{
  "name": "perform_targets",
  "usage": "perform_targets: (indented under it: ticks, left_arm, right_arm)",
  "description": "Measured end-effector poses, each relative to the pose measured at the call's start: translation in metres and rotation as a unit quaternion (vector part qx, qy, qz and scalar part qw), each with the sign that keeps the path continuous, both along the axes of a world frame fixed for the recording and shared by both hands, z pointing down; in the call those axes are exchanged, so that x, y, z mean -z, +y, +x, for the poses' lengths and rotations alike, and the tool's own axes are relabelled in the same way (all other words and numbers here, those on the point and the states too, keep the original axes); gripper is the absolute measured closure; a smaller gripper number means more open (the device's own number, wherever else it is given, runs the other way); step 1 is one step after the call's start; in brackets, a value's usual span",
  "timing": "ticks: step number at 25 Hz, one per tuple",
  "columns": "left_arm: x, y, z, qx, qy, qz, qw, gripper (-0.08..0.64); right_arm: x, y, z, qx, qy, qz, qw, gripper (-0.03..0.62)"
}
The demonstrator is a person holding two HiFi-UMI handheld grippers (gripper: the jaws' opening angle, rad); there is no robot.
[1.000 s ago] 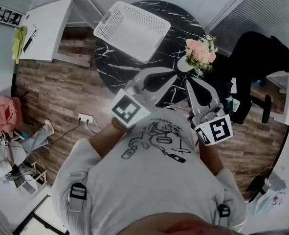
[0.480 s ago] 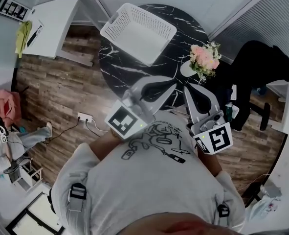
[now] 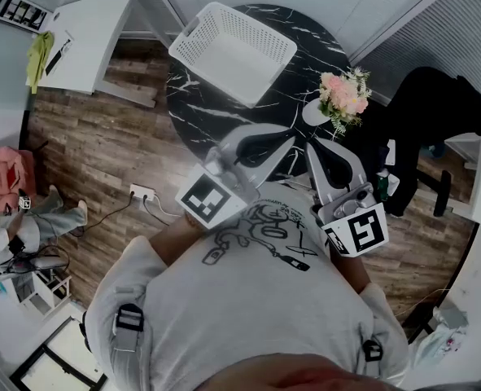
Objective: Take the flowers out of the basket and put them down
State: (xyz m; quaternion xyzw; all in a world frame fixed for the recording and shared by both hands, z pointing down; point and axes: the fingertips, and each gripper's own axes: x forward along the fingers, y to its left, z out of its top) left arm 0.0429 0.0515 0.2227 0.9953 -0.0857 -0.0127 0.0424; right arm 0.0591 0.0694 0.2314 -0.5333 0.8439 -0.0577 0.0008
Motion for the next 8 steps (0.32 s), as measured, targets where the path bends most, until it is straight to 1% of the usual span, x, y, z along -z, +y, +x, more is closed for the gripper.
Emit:
perform_targets:
  ticks: [8]
  left_arm:
    - [-0.0022, -0.0004, -0.0002, 0.001, -0.003, 0.000, 1.0000, 0.557]
  right_arm:
    - [-0.0006, 0.0003, -0.0003, 0.001, 0.002, -0.001, 1.000, 0.586]
